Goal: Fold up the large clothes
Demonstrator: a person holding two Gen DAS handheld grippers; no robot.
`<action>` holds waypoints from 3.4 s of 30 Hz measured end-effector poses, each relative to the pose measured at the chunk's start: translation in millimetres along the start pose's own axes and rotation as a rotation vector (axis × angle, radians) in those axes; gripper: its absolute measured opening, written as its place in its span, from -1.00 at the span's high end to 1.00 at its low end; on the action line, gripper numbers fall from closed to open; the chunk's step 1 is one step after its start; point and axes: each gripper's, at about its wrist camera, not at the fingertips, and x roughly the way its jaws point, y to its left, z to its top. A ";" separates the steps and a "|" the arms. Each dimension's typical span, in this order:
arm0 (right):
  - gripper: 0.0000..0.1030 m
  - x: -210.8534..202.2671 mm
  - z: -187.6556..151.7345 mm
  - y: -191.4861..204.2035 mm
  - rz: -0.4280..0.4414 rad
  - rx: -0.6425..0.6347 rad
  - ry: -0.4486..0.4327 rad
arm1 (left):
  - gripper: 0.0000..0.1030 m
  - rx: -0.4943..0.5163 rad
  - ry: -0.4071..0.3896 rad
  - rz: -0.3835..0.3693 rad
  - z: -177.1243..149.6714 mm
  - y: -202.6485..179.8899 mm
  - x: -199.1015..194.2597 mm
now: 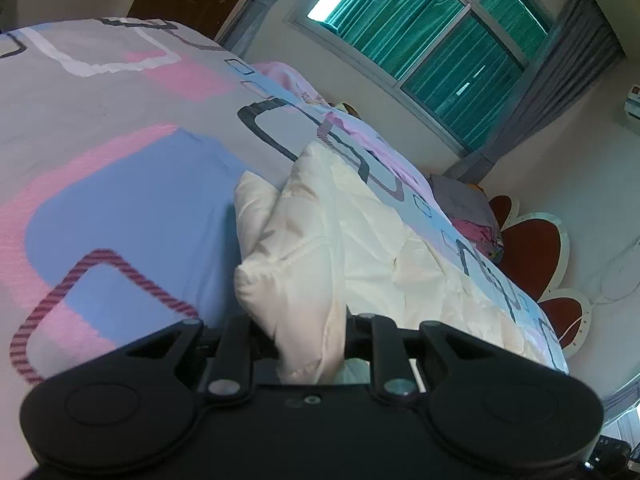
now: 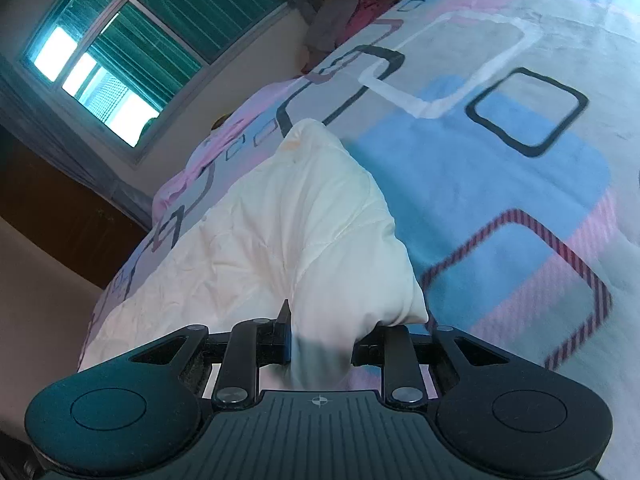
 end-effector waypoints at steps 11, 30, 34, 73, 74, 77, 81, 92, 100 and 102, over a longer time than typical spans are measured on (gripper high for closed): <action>-0.42 0.9 -9.2 -33.8 -0.076 0.058 0.012 | 0.29 -0.035 -0.018 0.037 -26.0 13.1 -0.6; 0.59 -11.2 -32.7 61.1 0.047 -0.240 -0.084 | -0.26 -0.218 -0.036 0.027 -26.6 37.9 21.1; 0.59 22.3 -42.9 93.3 0.063 -0.295 -0.036 | -0.08 -0.233 -0.041 0.006 -22.4 41.9 24.8; 0.96 73.0 -90.2 122.4 0.071 -0.392 0.253 | 0.51 0.277 -0.130 -0.092 1.2 -71.5 -23.5; 0.96 65.3 -84.3 120.2 0.075 -0.384 0.246 | 0.51 0.284 -0.126 -0.093 3.1 -73.6 -23.8; 0.96 35.0 -66.8 108.1 0.043 -0.386 0.154 | 0.51 0.326 -0.125 -0.103 4.9 -82.6 -26.4; 0.95 -1.3 -21.3 63.6 -0.048 -0.301 0.000 | 0.51 0.402 -0.130 -0.103 1.7 -99.1 -29.1; 0.95 13.3 43.3 -20.8 -0.124 -0.285 0.038 | 0.51 0.627 -0.111 -0.114 -18.5 -185.0 -38.5; 0.96 26.3 32.0 -19.8 -0.094 -0.370 0.129 | 0.51 0.698 -0.015 -0.185 -78.6 -281.5 -1.7; 0.95 19.5 40.9 -26.8 -0.088 -0.362 0.130 | 0.51 0.693 0.054 -0.212 -96.5 -298.0 19.9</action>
